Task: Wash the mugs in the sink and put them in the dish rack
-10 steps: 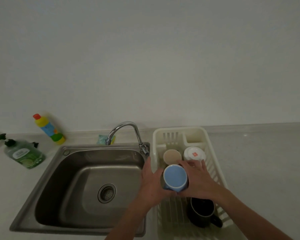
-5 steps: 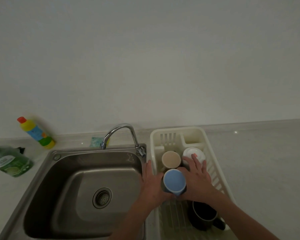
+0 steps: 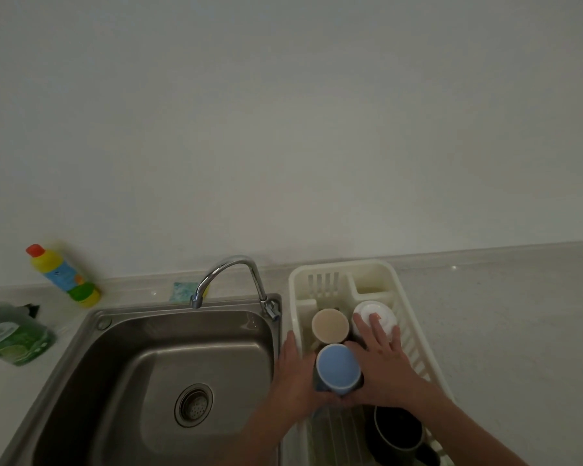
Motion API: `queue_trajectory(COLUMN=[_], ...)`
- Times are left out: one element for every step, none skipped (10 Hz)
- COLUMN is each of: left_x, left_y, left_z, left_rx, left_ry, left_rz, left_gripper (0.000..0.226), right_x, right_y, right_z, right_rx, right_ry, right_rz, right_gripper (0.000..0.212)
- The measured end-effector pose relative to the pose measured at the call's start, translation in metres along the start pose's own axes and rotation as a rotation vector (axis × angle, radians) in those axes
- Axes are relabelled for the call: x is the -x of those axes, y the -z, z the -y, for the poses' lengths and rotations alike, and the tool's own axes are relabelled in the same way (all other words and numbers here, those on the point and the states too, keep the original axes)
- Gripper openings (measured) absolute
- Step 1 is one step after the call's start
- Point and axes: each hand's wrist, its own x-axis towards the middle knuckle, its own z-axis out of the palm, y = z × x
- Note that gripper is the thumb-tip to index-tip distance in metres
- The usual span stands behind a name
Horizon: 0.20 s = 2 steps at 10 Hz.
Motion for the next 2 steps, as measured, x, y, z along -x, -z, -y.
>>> queue_trajectory(left_x=[0.0, 0.003], left_y=[0.004, 0.03], left_z=[0.0, -0.005], left_rx=[0.019, -0.077], left_ry=[-0.006, -0.03], left_rz=[0.025, 0.059], left_gripper=[0.112, 0.084], right_x=[0.004, 0.01], right_y=[0.009, 0.029], right_z=[0.0, 0.001], right_rx=[-0.044, -0.287], right_ry=[-0.011, -0.001], right_rz=[0.031, 0.074], right_gripper=[0.135, 0.114])
